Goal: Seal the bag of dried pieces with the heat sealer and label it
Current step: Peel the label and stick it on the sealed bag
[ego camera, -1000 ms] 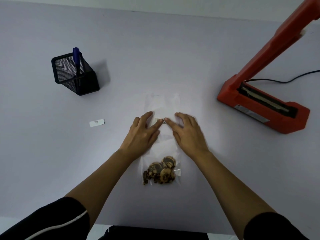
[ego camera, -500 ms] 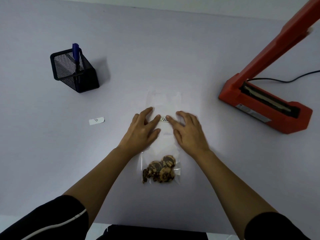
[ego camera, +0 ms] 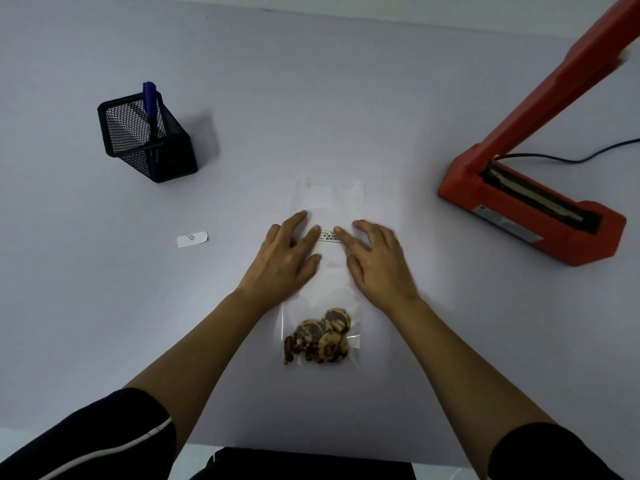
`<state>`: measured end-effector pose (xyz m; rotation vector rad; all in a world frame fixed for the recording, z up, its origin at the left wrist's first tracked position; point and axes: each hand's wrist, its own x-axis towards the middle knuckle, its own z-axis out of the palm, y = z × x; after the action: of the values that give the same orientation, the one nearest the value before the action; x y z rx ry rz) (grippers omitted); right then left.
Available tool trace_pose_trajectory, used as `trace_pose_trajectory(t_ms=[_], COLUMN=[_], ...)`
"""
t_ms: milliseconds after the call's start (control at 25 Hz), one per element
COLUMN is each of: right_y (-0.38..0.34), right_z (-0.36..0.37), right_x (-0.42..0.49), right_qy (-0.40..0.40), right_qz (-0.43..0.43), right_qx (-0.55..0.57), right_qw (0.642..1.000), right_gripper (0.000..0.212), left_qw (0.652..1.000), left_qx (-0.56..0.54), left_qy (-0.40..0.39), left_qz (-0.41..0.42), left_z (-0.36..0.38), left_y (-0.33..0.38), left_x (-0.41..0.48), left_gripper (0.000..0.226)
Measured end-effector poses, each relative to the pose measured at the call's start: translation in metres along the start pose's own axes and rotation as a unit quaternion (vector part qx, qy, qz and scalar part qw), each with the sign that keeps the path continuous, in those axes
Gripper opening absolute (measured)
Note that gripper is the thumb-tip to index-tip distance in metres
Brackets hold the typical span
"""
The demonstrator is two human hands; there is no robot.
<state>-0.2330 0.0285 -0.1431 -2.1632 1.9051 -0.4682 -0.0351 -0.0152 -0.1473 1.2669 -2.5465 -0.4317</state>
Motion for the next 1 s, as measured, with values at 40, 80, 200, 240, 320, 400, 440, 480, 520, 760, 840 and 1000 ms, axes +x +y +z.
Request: trace_pose_trajectory(t_ms=[40,80,200,240,320,400,440,480,520,760,840,1000], right_y=[0.0,0.0,0.001,0.002,0.003,0.003,0.002,0.002,0.002,0.0,-0.003,-0.017], right_z=[0.0,0.0,0.001,0.0,0.0,0.0,-0.001,-0.001,-0.001,-0.002,-0.005,-0.023], right_x=[0.0,-0.001,-0.001,-0.001,-0.001,-0.002,-0.002,-0.002,-0.002,-0.001,0.0,-0.012], right_qy=[0.001,0.001,-0.003,-0.005,-0.008,-0.008,-0.008,-0.009,-0.009,-0.018,-0.022,-0.006], right_qz=[0.003,0.002,-0.009,-0.009,-0.011,-0.013,-0.015,-0.016,-0.016,-0.003,0.009,0.14], right_qx=[0.0,-0.001,-0.009,-0.01,-0.009,-0.008,-0.007,-0.006,-0.005,-0.002,0.01,0.147], right_qw=[1.0,1.0,1.0,1.0,1.0,1.0,1.0,1.0,1.0,1.0,1.0,0.979], right_gripper=[0.043,0.043,0.043,0.044,0.044,0.043,0.042,0.041,0.04,0.043,0.048,0.052], left_qw=[1.0,1.0,1.0,1.0,1.0,0.999,0.999,0.999,1.0,0.999,0.999,0.968], left_qx=[-0.001,0.0,0.011,0.015,0.026,0.031,0.031,0.03,0.029,0.02,0.022,-0.101], left_qy=[0.001,0.002,0.001,-0.001,-0.005,-0.007,-0.008,-0.007,-0.007,-0.025,-0.026,0.022], left_qz=[-0.003,-0.003,0.007,0.009,0.013,0.016,0.013,0.011,0.01,-0.004,-0.012,-0.231], left_z=[0.0,0.0,0.0,0.0,-0.002,-0.003,-0.003,-0.002,-0.002,-0.002,-0.007,-0.032], left_y=[0.0,0.001,0.002,0.002,0.003,0.003,0.004,0.003,0.003,0.004,0.007,0.026], left_x=[0.0,0.0,0.0,-0.001,-0.001,-0.001,-0.001,0.0,0.0,-0.001,0.001,-0.004], left_gripper=[0.044,0.045,0.045,0.044,0.041,0.04,0.04,0.04,0.041,0.043,0.045,0.055])
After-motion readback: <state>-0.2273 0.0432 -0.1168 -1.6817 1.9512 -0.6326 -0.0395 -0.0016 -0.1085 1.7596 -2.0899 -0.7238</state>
